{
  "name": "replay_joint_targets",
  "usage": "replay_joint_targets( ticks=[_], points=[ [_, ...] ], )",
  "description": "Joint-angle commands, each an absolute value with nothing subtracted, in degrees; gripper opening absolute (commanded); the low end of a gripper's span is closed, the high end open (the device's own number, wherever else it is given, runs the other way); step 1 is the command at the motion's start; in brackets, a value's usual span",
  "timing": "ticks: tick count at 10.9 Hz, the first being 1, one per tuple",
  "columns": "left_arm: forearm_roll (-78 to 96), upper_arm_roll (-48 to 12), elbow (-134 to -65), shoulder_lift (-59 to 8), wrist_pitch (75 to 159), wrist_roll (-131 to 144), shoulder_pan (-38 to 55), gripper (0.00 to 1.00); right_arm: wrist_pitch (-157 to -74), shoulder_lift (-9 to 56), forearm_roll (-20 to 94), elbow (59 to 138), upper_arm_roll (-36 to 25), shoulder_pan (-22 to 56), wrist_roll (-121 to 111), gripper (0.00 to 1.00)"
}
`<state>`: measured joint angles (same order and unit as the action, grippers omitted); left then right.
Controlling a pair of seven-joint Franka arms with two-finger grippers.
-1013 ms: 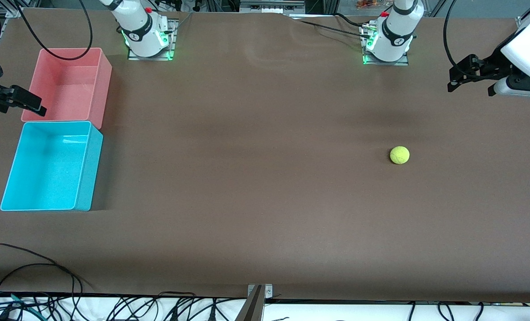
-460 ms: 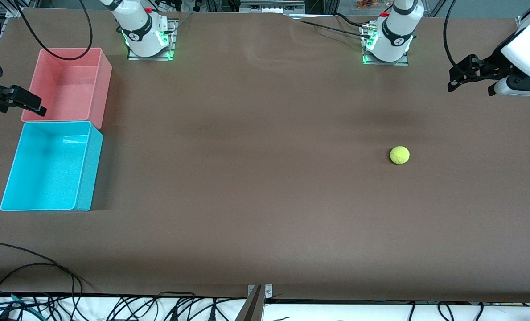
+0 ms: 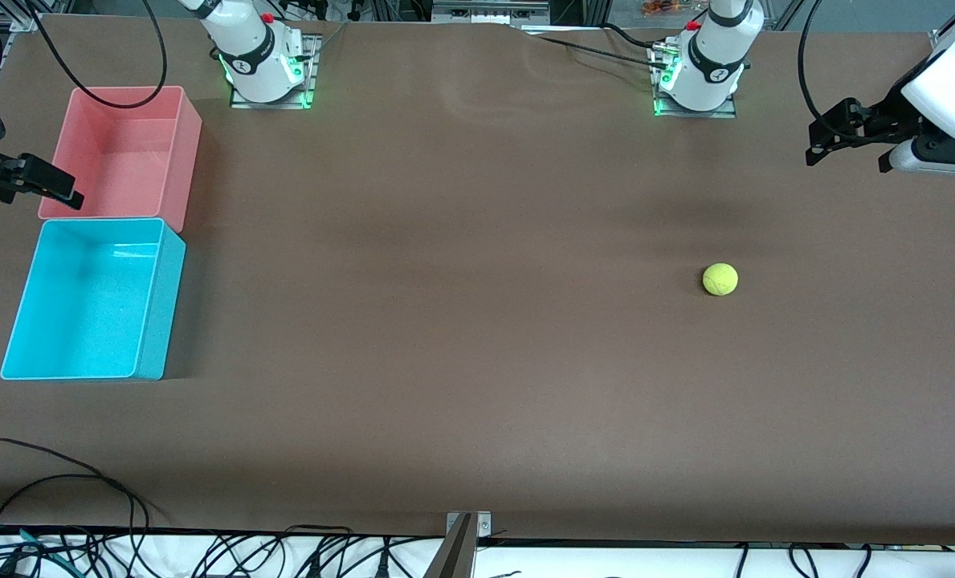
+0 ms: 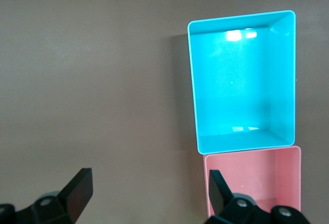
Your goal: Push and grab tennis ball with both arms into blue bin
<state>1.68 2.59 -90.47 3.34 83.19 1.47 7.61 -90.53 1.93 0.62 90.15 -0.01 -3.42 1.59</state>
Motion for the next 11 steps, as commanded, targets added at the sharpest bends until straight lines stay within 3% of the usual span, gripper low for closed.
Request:
replay_joint_targets(
  ticks=[1, 11],
  points=[
    [-0.18, 2.29, -88.42, 2.55, 81.74, 2.11, 7.91, 1.00, -89.47, 2.37, 0.35, 88.77, 0.09, -3.43, 2.20, 1.00],
    [-0.26, 1.76, -88.42, 2.55, 81.65, 2.02, 7.91, 1.00, -89.30, 2.37, 0.35, 88.77, 0.09, -3.43, 2.28, 1.00]
  ],
)
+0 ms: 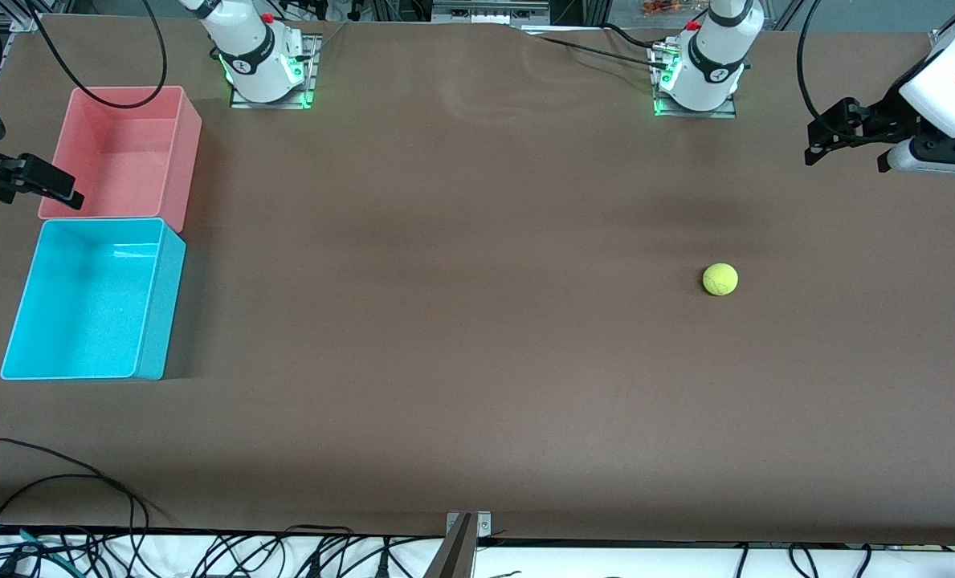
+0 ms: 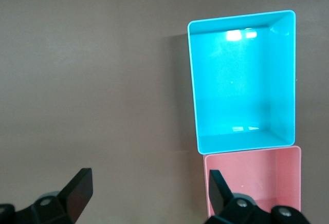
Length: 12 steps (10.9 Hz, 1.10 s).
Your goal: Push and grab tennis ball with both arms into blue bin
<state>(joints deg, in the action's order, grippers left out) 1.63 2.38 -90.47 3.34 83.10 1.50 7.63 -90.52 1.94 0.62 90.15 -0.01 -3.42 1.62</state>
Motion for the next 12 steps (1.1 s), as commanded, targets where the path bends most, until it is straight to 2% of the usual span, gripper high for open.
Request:
replay_joint_targets(
  ticks=[1, 12],
  points=[
    [-0.26, 1.76, -88.42, 2.55, 81.65, 2.02, 7.91, 1.00, -89.38, 2.29, 0.35, 88.68, 0.09, -3.43, 2.29, 1.00],
    [-0.18, 2.55, -88.42, 1.59, 82.18, 1.32, 7.03, 1.00, -89.38, 2.55, 0.35, 88.77, 0.09, -3.43, 2.20, 1.00]
  ],
)
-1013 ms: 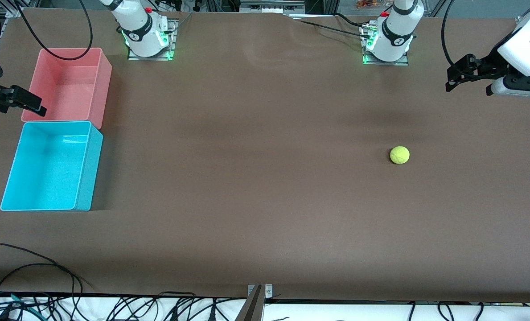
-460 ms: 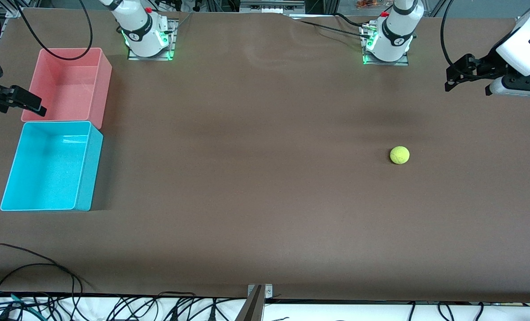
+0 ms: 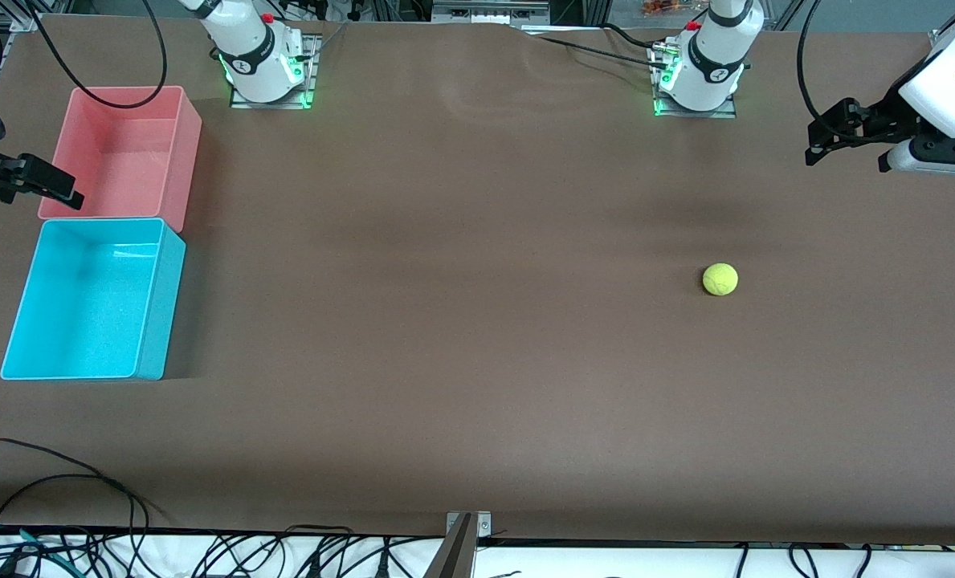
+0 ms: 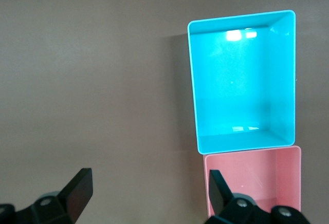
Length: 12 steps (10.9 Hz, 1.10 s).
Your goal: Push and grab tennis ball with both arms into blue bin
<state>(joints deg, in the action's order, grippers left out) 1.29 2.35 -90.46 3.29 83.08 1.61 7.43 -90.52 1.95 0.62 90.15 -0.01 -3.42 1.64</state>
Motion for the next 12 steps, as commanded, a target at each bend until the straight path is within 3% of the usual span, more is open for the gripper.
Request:
replay_joint_targets(
  ticks=[1, 9, 12],
  points=[
    [-0.26, 2.55, -88.42, 1.58, 82.26, 1.32, 6.94, 1.00, -89.38, 2.64, 0.35, 88.77, 0.09, -3.43, 2.20, 1.00],
    [0.00, 1.85, -88.77, 1.49, 83.14, 1.23, 5.98, 1.00, -89.39, 2.64, 0.35, 88.77, 0.09, -3.43, 2.20, 1.00],
    [0.01, -5.26, -89.73, 1.58, 84.02, 1.32, -1.84, 1.00, -89.21, 2.64, 0.35, 88.77, 0.00, -3.52, 2.20, 1.00]
  ],
)
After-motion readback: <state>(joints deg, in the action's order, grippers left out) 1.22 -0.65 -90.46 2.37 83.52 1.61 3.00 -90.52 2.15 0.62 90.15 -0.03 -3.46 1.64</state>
